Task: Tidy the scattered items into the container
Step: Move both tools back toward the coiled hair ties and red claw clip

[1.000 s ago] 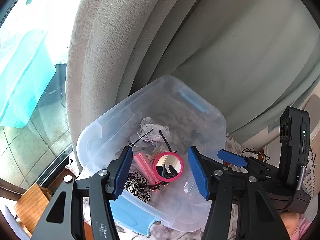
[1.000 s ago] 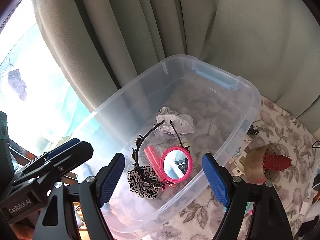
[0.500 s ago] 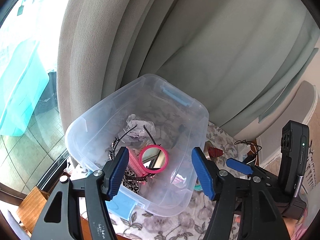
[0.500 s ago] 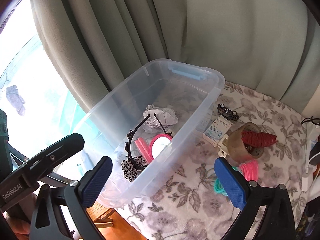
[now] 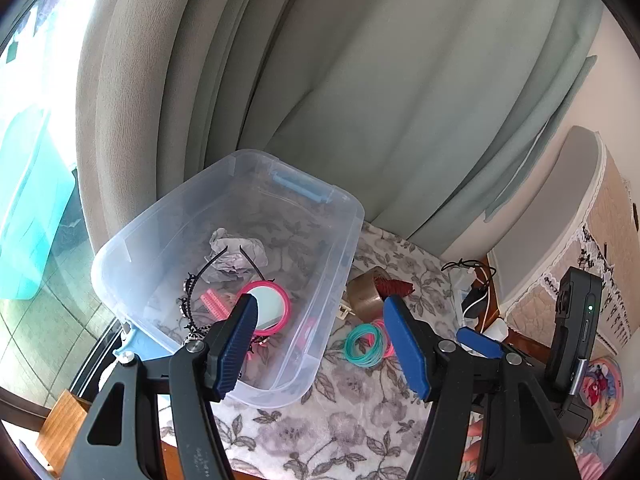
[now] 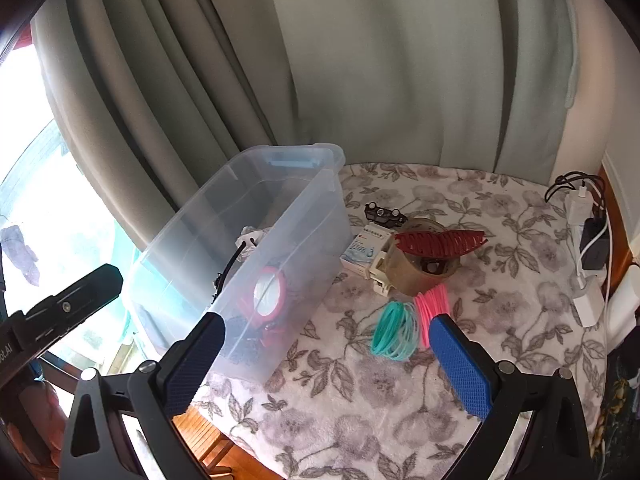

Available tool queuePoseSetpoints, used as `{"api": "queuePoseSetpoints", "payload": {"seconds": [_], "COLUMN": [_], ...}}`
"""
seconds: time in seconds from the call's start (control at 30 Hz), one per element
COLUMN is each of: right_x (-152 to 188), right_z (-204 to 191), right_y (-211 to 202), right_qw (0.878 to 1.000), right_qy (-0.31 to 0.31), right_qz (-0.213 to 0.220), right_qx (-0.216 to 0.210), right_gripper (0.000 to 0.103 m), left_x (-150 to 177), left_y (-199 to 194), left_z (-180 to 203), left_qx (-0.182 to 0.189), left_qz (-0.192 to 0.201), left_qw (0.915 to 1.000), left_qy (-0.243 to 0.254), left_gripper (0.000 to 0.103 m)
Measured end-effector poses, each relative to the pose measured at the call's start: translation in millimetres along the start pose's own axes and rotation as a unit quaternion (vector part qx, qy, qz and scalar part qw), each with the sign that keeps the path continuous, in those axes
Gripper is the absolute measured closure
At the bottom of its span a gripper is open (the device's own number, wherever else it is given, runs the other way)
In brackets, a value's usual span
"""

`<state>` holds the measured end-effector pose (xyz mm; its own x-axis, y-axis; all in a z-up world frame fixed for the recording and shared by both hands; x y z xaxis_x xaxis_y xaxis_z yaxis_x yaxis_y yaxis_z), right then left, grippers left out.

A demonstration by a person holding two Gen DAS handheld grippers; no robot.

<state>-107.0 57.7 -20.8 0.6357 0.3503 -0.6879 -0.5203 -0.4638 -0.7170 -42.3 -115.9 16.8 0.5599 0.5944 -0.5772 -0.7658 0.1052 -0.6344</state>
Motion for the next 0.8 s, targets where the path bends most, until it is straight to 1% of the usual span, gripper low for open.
{"api": "queuePoseSetpoints", "payload": {"seconds": [0.23,0.3,0.4,0.5,0.57,0.63,0.7,0.8], "right_x": [26.6,33.7,43.0,53.2,61.4,71.8,82.3,95.2], "right_z": [30.8,42.2,58.4,74.0,84.2,93.9,103.5,118.4], "right_y": [-3.6,-3.8,-5.1,-5.5,-3.6,2.7,9.1,12.3], "right_qw": [0.999,0.999,0.997,0.995,0.995,0.995,0.993,0.99], "right_qy": [0.034,0.046,0.07,0.08,0.083,0.098,0.118,0.139], "right_qz": [0.01,0.022,0.042,0.049,0.045,0.023,0.001,-0.01], "right_qx": [0.006,0.013,0.012,0.024,0.028,0.009,-0.013,-0.008], "right_gripper": [0.0,0.0,0.0,0.0,0.0,0.0,0.0,0.0], "left_x": [14.1,16.4,21.2,30.7,39.1,48.5,59.7,77.1], "left_y": [7.1,9.1,17.5,27.2,34.4,43.0,53.8,70.0], "left_z": [13.4,17.0,24.1,35.5,46.6,58.7,71.5,84.9], "left_qx": [0.005,0.004,0.002,0.002,0.008,0.016,0.022,0.036], "left_qz": [-0.001,0.005,0.006,0.017,0.019,0.013,-0.004,-0.034], "left_qw": [0.9998,0.9996,0.9994,0.9988,0.998,0.9967,0.9948,0.9915], "left_qy": [0.019,0.026,0.033,0.045,0.06,0.079,0.1,0.12], "left_gripper": [0.036,0.036,0.036,0.036,0.036,0.036,0.036,0.036]}}
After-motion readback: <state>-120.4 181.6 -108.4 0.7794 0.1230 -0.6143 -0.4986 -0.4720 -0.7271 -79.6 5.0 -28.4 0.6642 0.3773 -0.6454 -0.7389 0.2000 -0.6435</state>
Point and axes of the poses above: each gripper's, at about its wrist camera, not at the fingertips, and y roughly the way its jaws point, z to its right, x to its underside, the point moved 5 cm from there along y, roughly the way its jaws point, and after that the axes turned 14 degrees about -y, right-handed, at the moved point
